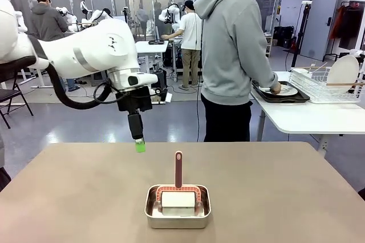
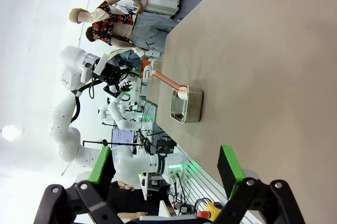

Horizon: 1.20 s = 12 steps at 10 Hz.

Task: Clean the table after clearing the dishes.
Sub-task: When the right (or left) Handle tray is removed, use the right hand (or left hand) to clean the right (or left) side of the table with the Lint Roller.

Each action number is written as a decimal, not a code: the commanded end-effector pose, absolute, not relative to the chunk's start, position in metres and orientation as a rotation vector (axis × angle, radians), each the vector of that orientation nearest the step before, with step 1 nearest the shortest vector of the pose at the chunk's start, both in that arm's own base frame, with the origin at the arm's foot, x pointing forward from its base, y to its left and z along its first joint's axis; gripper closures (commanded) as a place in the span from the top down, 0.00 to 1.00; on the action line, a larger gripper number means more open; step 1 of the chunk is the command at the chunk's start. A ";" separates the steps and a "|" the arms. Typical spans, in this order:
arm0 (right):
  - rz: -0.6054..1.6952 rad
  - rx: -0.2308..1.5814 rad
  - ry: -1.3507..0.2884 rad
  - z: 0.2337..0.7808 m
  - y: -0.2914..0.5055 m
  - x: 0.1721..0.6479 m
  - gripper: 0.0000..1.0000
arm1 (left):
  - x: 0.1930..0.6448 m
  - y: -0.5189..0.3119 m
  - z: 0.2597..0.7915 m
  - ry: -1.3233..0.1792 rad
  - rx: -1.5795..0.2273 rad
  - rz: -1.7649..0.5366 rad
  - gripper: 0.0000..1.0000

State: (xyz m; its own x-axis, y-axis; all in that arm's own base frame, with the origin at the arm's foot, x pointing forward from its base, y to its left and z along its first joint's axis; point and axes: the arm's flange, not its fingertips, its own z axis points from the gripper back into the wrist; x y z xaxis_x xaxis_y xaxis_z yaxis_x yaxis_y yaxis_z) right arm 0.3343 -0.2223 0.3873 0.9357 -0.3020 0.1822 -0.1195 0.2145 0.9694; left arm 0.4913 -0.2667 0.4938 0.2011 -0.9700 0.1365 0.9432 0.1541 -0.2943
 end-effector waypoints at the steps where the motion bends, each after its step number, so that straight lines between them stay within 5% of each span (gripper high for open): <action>1: -0.128 1.359 -0.372 0.391 -0.222 0.333 1.00 | 0.507 -0.288 0.489 0.095 -0.255 -1.391 1.00; 12: -0.128 1.359 -0.372 0.391 -0.222 0.333 1.00 | 0.520 -0.362 0.425 0.091 -0.233 -1.563 1.00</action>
